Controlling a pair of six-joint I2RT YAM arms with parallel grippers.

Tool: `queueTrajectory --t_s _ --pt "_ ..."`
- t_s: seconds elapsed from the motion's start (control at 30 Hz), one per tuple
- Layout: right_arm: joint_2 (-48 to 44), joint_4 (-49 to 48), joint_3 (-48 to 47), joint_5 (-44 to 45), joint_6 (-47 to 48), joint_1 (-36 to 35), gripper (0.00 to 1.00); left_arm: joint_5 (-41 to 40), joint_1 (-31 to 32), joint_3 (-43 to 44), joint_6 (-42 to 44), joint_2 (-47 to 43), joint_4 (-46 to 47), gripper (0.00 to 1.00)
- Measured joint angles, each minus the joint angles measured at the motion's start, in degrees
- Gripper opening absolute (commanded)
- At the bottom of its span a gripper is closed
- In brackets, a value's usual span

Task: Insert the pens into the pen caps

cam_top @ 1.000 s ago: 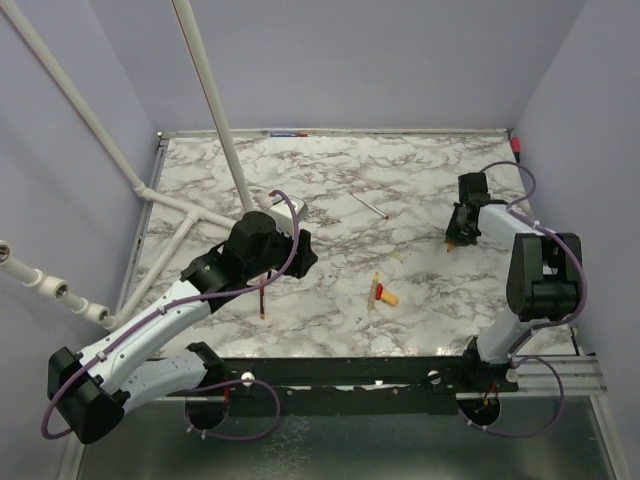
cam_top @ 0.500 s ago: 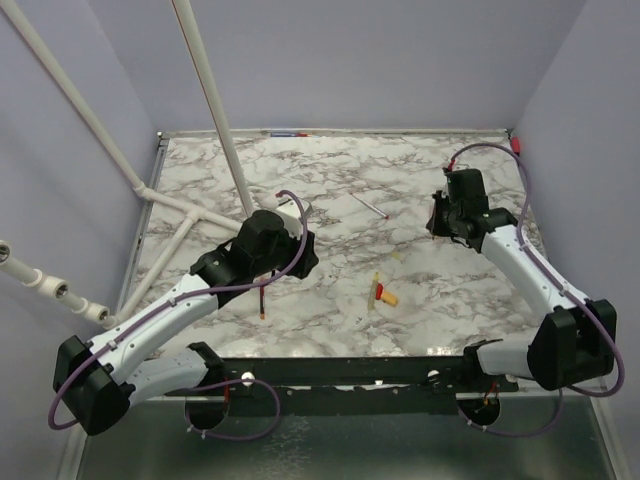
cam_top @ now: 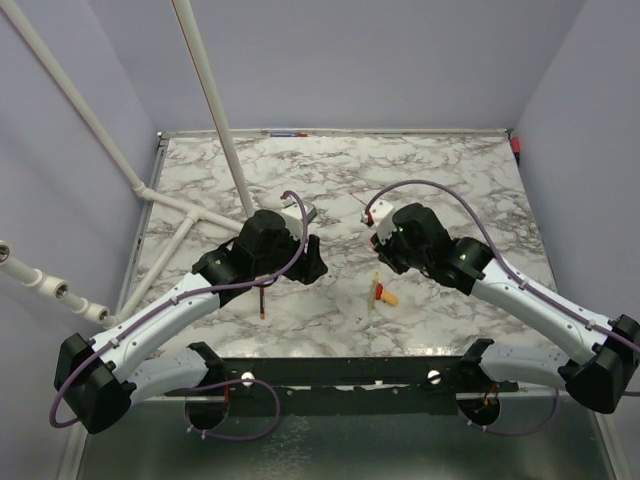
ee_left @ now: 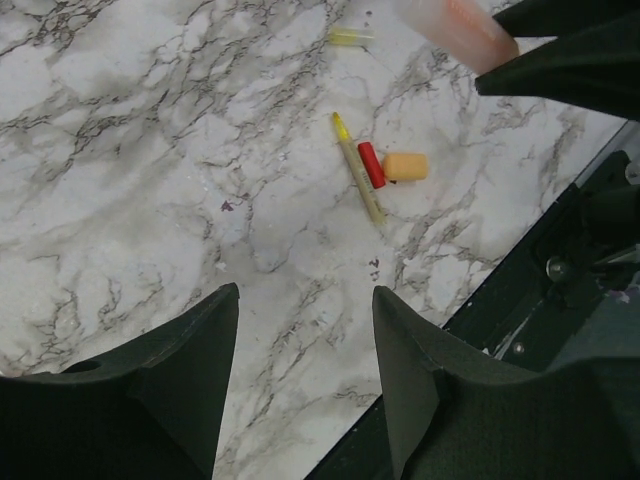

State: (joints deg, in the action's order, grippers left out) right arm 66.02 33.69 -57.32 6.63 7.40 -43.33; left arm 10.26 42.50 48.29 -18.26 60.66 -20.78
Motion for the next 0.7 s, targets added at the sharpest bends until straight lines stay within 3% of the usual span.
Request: queueTrajectory --t_s 0.17,0.4,0.7 --pt "-5.4 0.3 3.8 1.0 10.9 -7.2 0.01 4.2 0.0 0.0 -2.9 -2.0 0.1 0.58" --pt "-13.7 0.3 6.3 -8.2 27.7 -9.5 0.01 11.8 0.0 -0.1 -6.7 -4.1 0.2 0.59" --pt "-12.9 4.8 1.7 -17.8 42.6 -11.6 0.01 23.6 0.0 -0.2 -10.1 -4.2 0.2 0.61"
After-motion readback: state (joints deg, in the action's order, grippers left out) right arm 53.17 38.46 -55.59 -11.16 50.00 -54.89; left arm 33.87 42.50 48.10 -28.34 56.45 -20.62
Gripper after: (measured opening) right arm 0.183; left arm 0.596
